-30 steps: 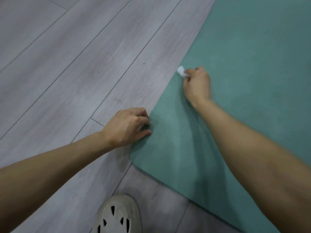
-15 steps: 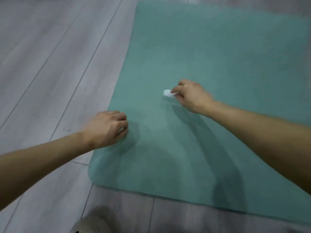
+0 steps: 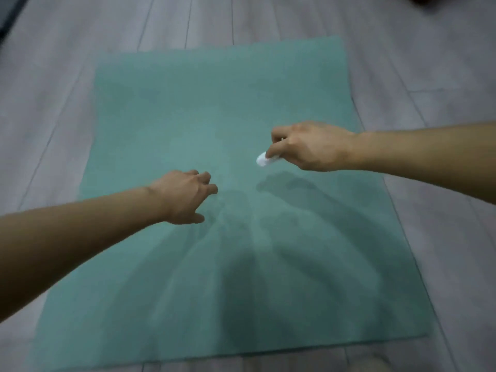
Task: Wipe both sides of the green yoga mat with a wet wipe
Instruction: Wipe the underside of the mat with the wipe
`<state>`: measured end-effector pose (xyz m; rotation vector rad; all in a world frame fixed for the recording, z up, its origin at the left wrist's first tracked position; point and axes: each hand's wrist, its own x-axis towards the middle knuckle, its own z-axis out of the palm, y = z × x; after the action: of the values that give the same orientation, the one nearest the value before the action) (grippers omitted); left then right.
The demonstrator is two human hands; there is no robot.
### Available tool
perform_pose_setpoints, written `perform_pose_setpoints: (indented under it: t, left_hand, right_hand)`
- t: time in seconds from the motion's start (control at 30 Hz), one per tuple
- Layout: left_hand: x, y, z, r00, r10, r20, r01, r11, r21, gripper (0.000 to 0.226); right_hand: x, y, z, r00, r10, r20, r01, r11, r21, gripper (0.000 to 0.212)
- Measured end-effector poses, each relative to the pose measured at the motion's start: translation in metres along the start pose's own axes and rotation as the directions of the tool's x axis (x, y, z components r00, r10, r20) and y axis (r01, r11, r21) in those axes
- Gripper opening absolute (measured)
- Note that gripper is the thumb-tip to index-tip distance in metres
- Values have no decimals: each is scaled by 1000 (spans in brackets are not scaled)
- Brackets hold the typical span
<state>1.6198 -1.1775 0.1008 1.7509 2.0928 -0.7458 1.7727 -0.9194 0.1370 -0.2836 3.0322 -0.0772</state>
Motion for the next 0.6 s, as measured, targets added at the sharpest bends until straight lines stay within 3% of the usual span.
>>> perform_pose_setpoints:
  t: [0.07,0.17,0.33,0.6]
  left_hand:
    - [41,27,-12,998,-51,-25,47,991,-126,85]
    - [92,65,-25,997,-80,-19,72,961,-266,108]
    - [160,98,-42,992,-124,0,119,948,-295,141]
    - [239,105,-60,958,-248,145,286,875,-390,169]
  right_hand:
    - [-23,38,22,974,189,-128,-180,981,75,29]
    - [-60,85,61,887,430,-166,-401,898,184,28]
    - [-105,123,134,762,628,-157,-583,771,256,29]
    - [-112,134,185,716,648,-258,-521,743,421,24]
